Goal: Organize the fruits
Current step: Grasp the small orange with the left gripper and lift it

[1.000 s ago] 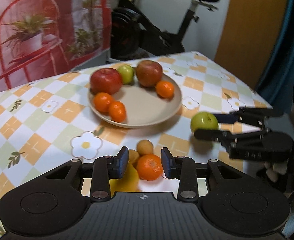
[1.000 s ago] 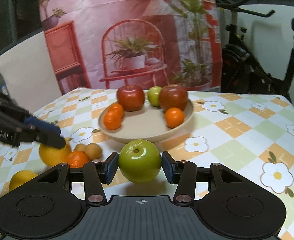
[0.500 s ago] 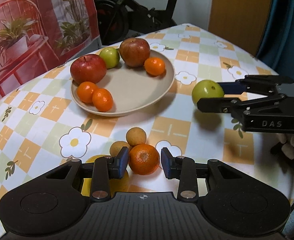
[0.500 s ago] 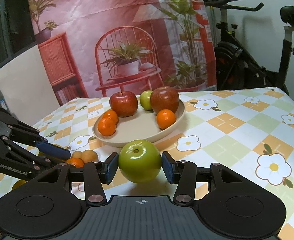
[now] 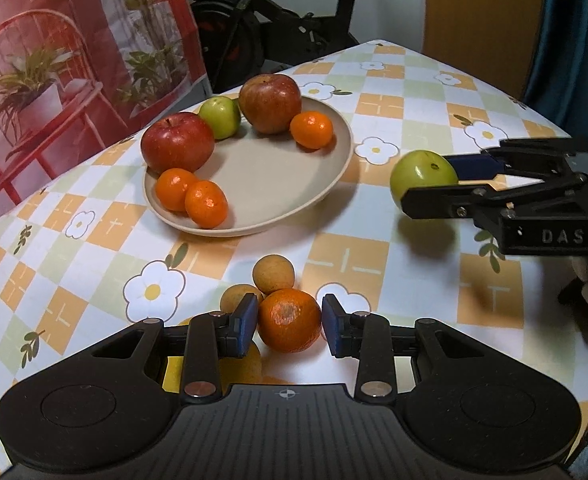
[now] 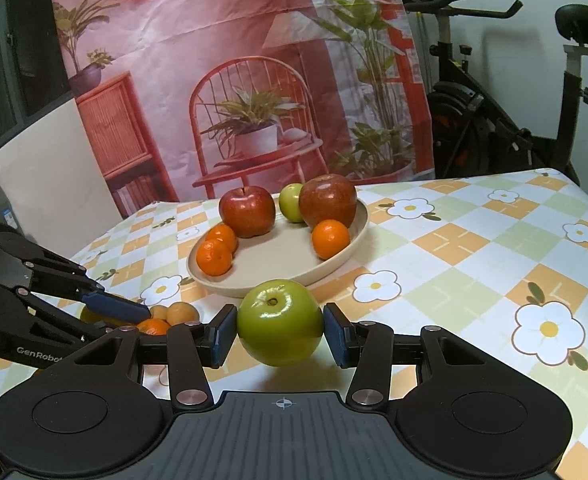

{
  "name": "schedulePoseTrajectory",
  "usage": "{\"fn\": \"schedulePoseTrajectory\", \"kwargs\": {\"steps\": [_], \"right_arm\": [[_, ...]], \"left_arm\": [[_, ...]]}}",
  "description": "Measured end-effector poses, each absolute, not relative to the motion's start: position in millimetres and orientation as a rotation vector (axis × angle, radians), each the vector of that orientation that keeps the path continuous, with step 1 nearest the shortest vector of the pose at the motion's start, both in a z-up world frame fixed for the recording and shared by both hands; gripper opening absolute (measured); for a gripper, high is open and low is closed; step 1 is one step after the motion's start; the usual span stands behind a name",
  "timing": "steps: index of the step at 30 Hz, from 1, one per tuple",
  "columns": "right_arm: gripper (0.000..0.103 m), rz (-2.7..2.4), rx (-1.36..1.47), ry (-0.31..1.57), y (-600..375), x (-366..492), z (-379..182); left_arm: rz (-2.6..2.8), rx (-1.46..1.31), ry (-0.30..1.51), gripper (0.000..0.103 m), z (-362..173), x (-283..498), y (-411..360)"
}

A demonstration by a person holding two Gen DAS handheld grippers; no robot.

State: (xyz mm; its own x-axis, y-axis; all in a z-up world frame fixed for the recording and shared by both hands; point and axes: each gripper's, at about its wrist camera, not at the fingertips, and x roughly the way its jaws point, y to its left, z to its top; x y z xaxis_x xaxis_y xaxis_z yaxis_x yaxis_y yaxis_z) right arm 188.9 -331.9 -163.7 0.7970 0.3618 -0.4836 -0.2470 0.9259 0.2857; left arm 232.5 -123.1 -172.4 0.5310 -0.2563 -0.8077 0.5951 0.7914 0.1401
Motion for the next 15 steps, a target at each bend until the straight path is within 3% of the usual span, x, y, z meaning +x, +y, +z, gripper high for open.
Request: {"fn": "schedulePoseTrajectory", "kwargs": {"steps": [15], "right_arm": [[0.044, 0.331, 0.217, 0.561, -331.3, 188.5, -163.6]], "left_arm": [[-0.546, 0.381, 0.825, 0.037, -160.4, 226.2, -121.6]]}}
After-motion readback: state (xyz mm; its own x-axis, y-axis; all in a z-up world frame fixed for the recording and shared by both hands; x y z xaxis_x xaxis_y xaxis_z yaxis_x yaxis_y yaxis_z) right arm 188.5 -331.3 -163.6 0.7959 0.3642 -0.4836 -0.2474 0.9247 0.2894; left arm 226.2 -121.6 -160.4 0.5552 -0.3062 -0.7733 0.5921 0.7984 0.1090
